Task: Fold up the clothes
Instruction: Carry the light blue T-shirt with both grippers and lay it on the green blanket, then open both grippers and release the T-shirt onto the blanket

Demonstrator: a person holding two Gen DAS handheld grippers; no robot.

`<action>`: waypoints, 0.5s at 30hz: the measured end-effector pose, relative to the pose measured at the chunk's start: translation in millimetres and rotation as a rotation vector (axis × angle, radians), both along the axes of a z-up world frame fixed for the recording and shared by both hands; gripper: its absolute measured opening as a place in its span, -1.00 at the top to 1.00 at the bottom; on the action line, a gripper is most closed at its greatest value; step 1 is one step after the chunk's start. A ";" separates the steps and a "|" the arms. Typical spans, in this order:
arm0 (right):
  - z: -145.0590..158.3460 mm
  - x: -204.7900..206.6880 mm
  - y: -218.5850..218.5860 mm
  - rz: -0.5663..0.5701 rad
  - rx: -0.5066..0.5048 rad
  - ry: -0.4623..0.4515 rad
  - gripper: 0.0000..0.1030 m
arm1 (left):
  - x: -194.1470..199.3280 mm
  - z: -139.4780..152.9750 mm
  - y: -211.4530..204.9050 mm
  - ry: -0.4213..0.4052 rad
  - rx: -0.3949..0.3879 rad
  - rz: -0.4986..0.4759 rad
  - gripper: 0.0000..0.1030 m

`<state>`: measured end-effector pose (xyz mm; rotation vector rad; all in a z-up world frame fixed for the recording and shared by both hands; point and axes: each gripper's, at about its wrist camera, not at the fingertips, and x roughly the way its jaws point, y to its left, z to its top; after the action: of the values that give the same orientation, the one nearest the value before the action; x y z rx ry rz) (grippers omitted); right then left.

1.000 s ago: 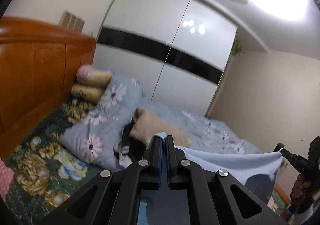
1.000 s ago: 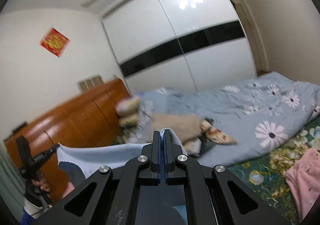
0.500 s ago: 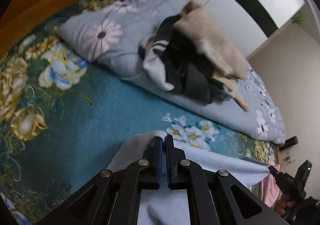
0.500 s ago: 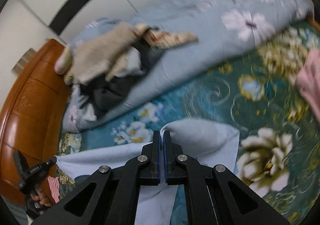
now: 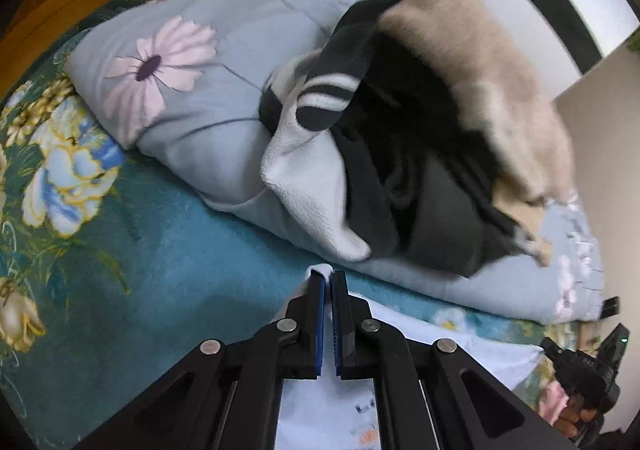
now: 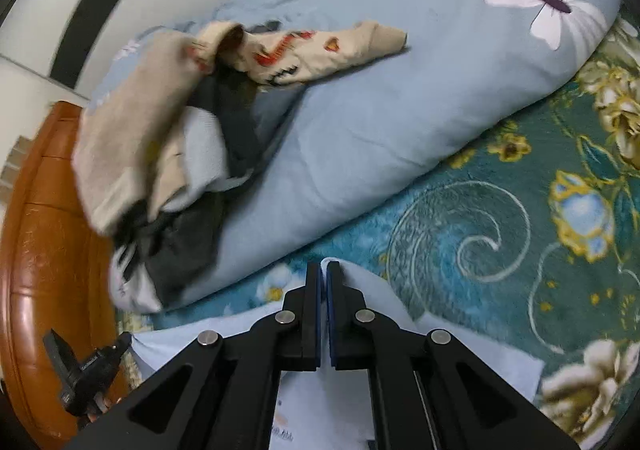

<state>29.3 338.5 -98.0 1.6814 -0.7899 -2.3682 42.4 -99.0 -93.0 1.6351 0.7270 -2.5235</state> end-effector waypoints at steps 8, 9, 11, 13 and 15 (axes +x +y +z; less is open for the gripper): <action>-56.5 -18.6 -13.9 0.036 0.106 -0.111 0.93 | -26.1 -43.3 -3.3 -0.098 -0.018 -0.042 0.88; -58.9 -19.4 -14.4 0.041 0.118 -0.116 0.91 | -25.6 -42.7 -4.5 -0.095 -0.010 -0.051 0.87; -58.8 -19.7 -14.3 0.044 0.124 -0.111 0.90 | -19.7 -39.2 -10.0 -0.099 0.021 -0.067 0.61; -49.9 -12.4 -11.1 0.038 0.078 -0.082 0.42 | -2.6 -32.8 -18.0 -0.091 0.050 -0.074 0.14; -38.1 0.3 -5.8 0.030 0.017 -0.045 0.14 | 19.9 -24.8 -25.2 -0.061 0.061 -0.087 0.03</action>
<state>29.6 332.7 -136.1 1.7464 -0.7476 -2.3321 62.3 -124.2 -117.9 1.7926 0.7503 -2.5196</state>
